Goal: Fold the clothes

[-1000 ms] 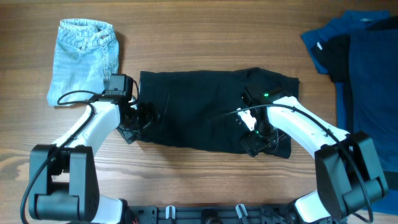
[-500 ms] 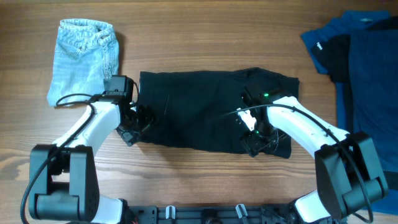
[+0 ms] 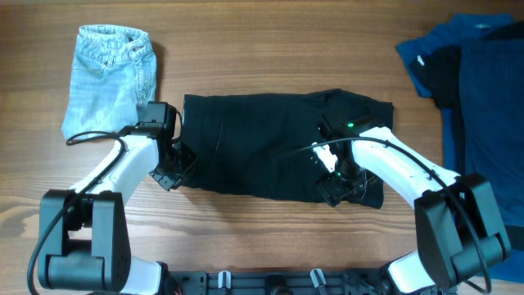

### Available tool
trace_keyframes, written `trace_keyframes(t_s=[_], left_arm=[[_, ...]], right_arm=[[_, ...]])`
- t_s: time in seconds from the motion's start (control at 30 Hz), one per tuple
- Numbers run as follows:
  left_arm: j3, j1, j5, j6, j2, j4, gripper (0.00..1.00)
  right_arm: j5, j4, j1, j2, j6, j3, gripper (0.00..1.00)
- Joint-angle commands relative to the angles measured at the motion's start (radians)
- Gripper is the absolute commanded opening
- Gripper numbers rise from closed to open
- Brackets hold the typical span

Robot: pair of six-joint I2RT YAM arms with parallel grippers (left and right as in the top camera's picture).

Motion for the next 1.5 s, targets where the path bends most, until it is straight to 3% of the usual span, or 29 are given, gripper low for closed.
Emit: trace_keyframes(t_s=[0.0,0.07,0.1,0.17,0.2,0.37,0.6,0.73,1.0,1.1,1.47], left_arm=[[-0.013,0.0,-0.032,-0.005,0.012,0.004,0.09],[-0.013,0.0,-0.032,0.019,0.009,0.01,0.08],[-0.012,0.0,-0.033,0.045,0.007,0.012,0.14],[-0.012,0.0,-0.072,0.073,0.007,0.01,0.53],[-0.012,0.0,-0.094,0.073,0.007,0.007,0.61],[-0.012,0.0,-0.159,0.069,0.008,0.019,0.68],[-0.013,0.0,-0.159,0.069,0.008,0.038,0.65],[-0.013,0.0,-0.154,0.069,0.008,0.05,0.43],[-0.013,0.0,-0.15,0.069,0.007,0.041,0.29],[-0.01,0.0,-0.151,0.07,-0.008,0.018,0.18],[-0.005,0.0,-0.135,0.07,-0.252,0.0,0.15]], right_arm=[[0.01,0.0,0.004,0.012,0.005,0.008,0.79],[0.01,0.0,0.004,0.012,0.005,0.008,0.79],[0.01,0.0,0.004,0.012,0.005,0.008,0.79],[0.01,-0.002,0.004,0.012,0.006,0.008,0.79],[0.01,-0.002,0.004,0.012,0.005,0.008,0.79],[0.01,-0.002,0.004,0.012,0.006,0.008,0.79],[0.01,-0.002,0.004,0.012,0.006,0.008,0.79],[0.01,-0.002,0.004,0.012,0.006,0.008,0.8],[0.01,-0.002,0.004,0.012,0.006,0.008,0.81],[0.01,-0.002,0.004,0.012,0.006,0.008,0.81],[0.008,-0.004,0.004,0.012,0.005,0.008,0.82]])
